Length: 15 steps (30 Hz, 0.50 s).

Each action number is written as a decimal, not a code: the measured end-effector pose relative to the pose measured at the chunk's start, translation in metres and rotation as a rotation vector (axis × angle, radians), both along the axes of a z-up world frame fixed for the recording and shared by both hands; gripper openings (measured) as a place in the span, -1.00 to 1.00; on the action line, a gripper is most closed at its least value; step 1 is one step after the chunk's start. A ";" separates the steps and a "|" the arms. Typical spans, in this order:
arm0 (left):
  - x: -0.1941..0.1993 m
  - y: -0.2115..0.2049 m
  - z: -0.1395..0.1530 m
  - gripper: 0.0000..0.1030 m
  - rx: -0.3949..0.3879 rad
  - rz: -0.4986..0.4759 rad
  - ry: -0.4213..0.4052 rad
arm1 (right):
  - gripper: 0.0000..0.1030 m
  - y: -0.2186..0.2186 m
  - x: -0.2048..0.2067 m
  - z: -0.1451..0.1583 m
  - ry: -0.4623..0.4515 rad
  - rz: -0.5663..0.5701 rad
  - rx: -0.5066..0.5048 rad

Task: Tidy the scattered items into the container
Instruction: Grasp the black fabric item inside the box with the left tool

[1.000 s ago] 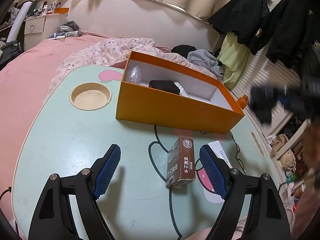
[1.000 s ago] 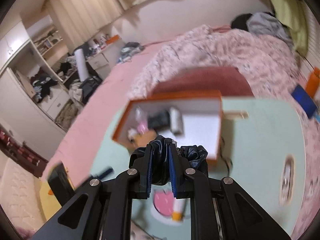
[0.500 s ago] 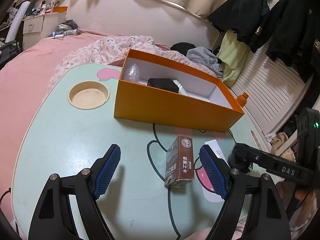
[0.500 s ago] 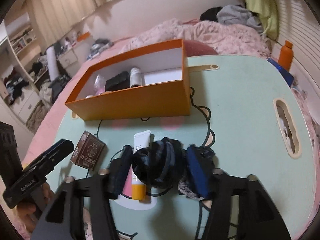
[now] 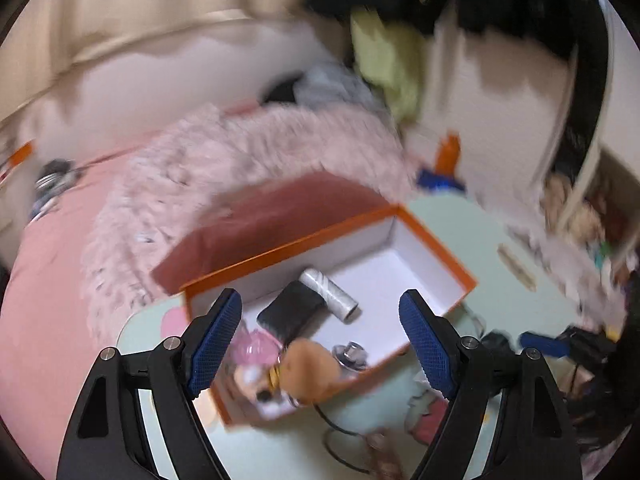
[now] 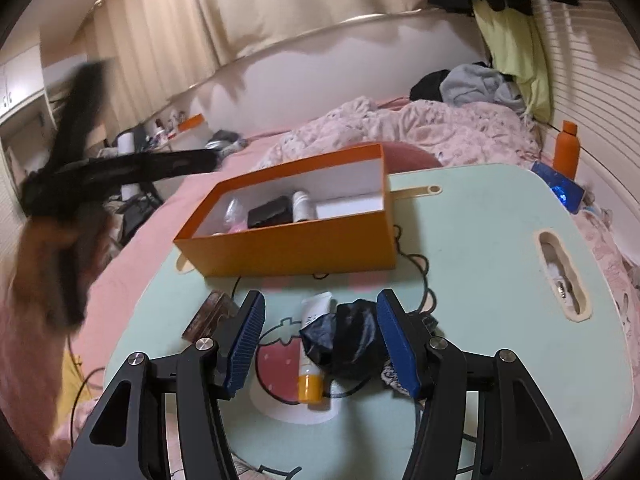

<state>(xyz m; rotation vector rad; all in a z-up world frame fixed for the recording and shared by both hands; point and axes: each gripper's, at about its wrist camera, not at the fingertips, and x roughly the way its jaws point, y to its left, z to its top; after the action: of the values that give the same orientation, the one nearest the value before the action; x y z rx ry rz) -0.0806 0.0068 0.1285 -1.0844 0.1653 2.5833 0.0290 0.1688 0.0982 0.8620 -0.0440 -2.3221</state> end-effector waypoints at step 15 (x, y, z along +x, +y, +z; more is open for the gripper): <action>-0.067 0.040 -0.071 -0.02 -0.343 -0.081 -0.209 | 0.13 0.009 -0.004 -0.006 -0.062 0.003 -0.042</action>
<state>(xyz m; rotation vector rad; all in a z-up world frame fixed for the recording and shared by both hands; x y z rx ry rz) -0.1473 0.0465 0.0572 -1.4243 0.6042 2.4037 0.0254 0.1782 0.0921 0.9121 -0.1171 -2.2834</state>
